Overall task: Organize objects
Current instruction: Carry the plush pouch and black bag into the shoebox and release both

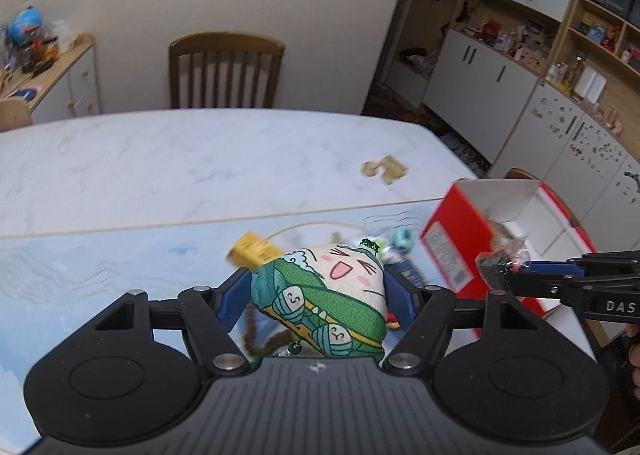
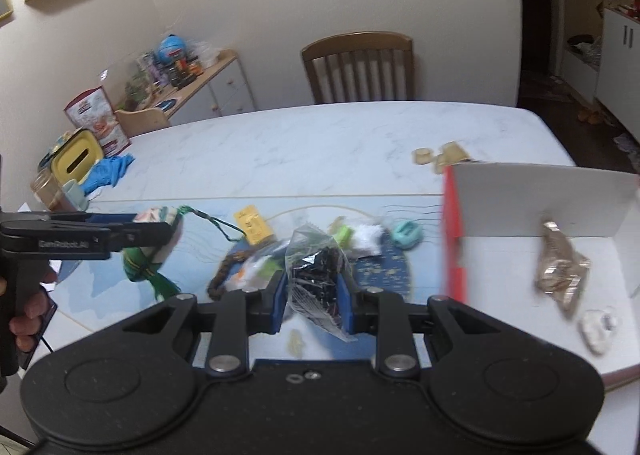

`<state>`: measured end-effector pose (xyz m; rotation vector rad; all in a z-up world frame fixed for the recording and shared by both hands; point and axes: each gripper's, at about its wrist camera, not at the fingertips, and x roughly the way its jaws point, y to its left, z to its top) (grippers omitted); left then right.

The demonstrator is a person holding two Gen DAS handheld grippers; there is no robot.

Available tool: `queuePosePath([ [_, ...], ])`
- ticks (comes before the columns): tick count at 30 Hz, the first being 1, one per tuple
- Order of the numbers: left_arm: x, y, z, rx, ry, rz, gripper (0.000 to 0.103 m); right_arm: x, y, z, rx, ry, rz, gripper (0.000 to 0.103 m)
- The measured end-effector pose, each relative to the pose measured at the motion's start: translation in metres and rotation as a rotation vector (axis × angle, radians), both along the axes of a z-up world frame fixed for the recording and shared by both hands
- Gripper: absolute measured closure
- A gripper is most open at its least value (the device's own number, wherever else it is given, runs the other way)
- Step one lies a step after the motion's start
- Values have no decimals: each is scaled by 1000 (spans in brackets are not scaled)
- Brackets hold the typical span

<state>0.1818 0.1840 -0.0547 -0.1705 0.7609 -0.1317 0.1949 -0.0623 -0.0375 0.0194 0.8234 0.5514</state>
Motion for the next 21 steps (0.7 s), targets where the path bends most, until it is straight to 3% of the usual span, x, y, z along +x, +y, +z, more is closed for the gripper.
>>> queuePosePath([
  [21, 55, -172, 44, 27, -64, -209, 32, 19, -149, 17, 34, -38, -152, 78],
])
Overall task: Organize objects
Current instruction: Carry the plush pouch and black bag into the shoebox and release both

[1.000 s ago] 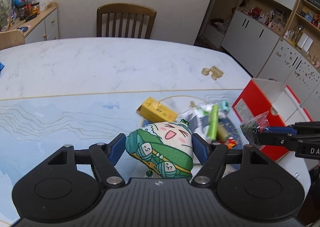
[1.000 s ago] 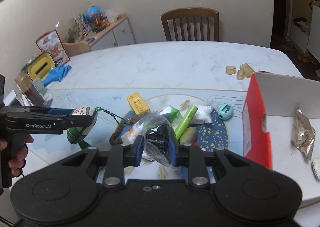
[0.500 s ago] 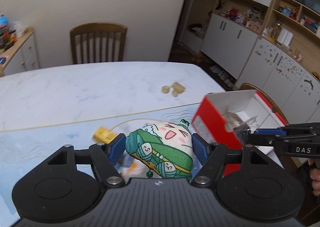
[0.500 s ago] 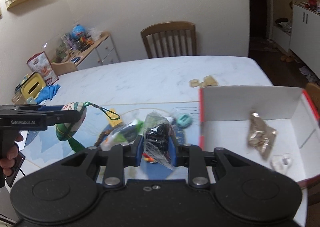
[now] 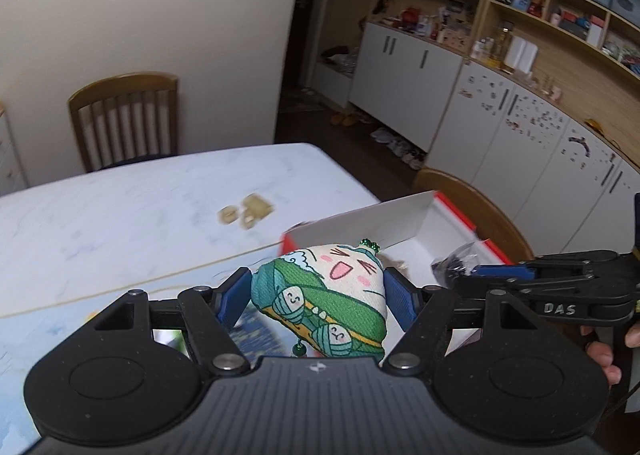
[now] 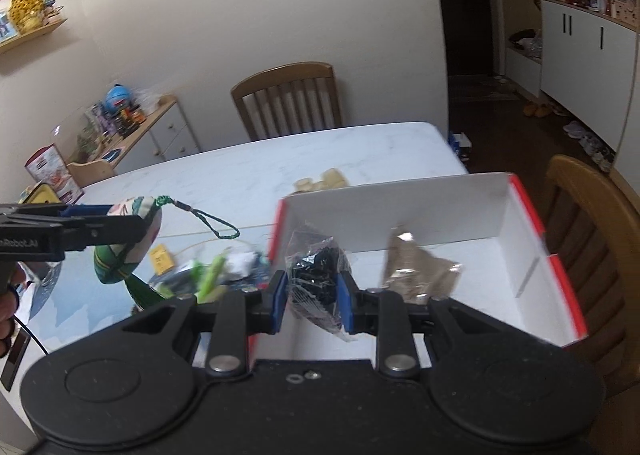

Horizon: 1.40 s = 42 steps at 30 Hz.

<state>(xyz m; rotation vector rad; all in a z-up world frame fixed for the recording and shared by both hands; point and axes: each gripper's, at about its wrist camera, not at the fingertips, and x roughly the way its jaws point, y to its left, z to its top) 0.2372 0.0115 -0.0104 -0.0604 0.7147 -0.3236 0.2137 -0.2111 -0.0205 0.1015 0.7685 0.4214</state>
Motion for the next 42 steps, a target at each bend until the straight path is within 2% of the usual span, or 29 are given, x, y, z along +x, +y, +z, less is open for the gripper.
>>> queuePosePath([
  [7, 23, -53, 10, 5, -35, -58, 32, 13, -38, -1, -8, -12, -26, 78],
  [12, 39, -79, 6, 17, -34, -63, 32, 24, -60, -3, -28, -17, -34, 78],
  [17, 55, -98, -14, 60, -7, -42, 32, 40, -73, -10, -62, -15, -31, 78],
  [23, 77, -111, -41, 99, 51, 31, 32, 62, -78, -27, -114, 10, -14, 77],
  [36, 111, -130, -97, 219, 147, 105, 32, 104, -65, -65, -240, 51, 57, 78],
  [42, 126, -135, -116, 250, 188, 115, 32, 115, -57, -79, -291, 56, 98, 78],
])
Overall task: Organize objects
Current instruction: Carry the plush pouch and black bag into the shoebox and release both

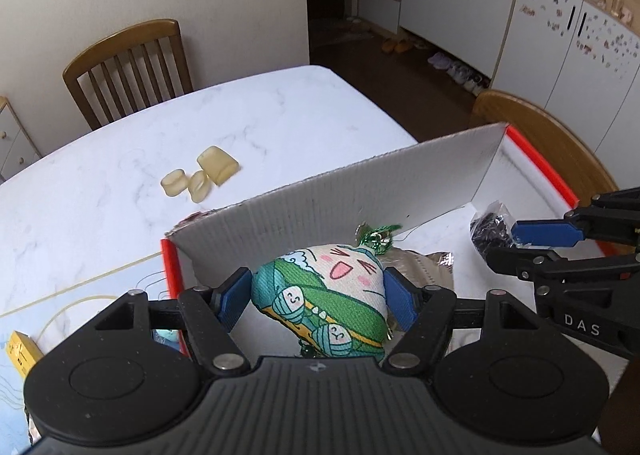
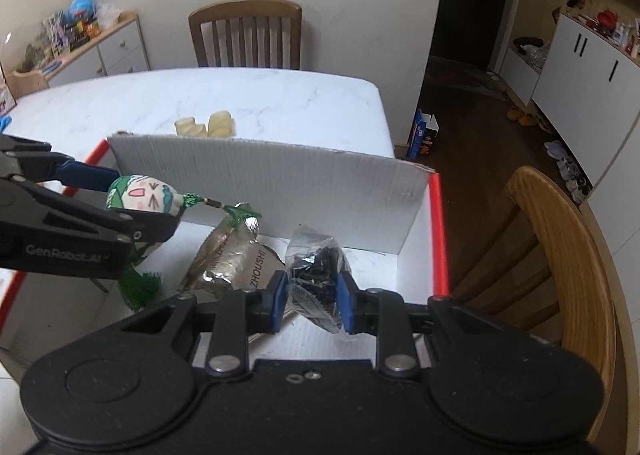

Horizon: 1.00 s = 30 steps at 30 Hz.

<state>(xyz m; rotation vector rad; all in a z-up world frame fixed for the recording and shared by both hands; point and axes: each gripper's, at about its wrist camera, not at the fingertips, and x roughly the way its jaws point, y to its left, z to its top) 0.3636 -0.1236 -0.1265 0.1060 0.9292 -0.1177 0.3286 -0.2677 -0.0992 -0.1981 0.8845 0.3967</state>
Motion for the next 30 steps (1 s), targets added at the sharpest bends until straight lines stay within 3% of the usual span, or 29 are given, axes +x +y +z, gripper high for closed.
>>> queuePosePath([
  [6, 14, -2, -16, 19, 51, 21, 32, 16, 5, -13, -47, 33, 16, 78],
  [13, 19, -12, -22, 81, 49, -5, 32, 25, 9, -28, -125, 94, 14, 78],
  [30, 15, -18, -22, 86, 68, -22, 30, 27, 7, -26, -99, 127, 42, 70],
])
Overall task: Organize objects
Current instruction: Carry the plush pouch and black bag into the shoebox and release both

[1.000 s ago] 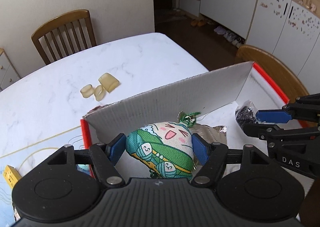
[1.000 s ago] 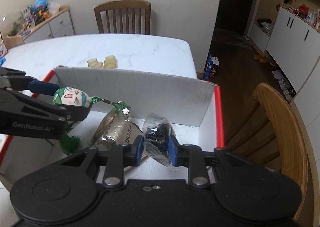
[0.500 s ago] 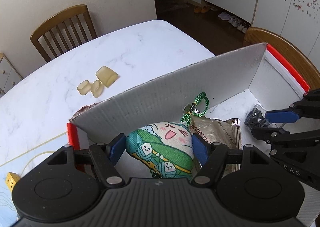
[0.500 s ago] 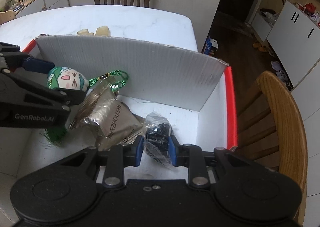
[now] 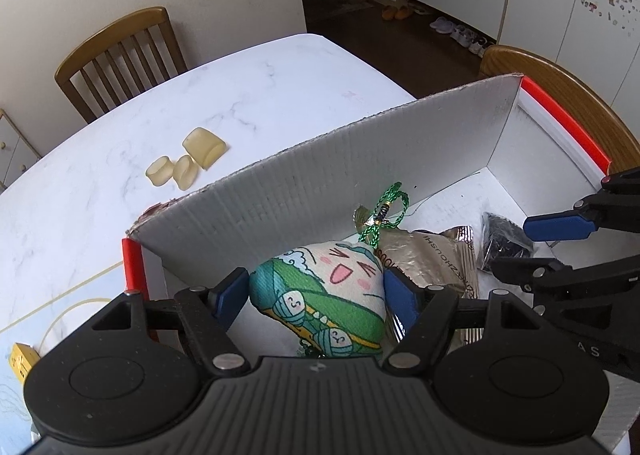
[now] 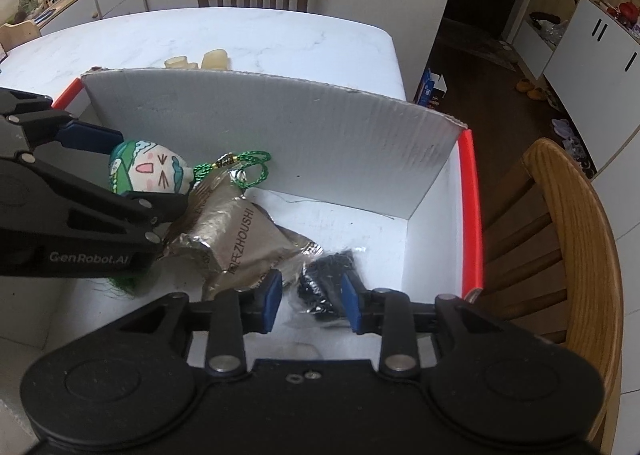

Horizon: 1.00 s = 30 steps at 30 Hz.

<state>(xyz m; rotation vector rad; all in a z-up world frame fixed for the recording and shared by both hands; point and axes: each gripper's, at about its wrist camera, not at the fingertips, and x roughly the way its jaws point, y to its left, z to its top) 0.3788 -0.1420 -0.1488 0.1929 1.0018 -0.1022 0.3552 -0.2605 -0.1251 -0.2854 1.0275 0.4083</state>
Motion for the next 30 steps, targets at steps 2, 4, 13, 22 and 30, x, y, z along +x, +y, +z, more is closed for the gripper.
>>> queuePosePath([
  [2, -3, 1, 2, -5, -4, 6, 30, -2, -2, 1, 11, 1, 4, 70],
  [4, -5, 3, 3, -4, -11, 13, 30, -5, -3, 3, 19, -1, 8, 68],
  [13, -21, 8, 20, -45, -44, 13, 29, -18, -12, 17, 78, -13, 21, 60],
  [22, -45, 16, 46, -117, -92, 9, 29, -29, -31, 35, 153, -51, -6, 38],
  [30, -68, 26, 68, -180, -129, 11, 29, -46, -40, 52, 207, -74, -7, 31],
])
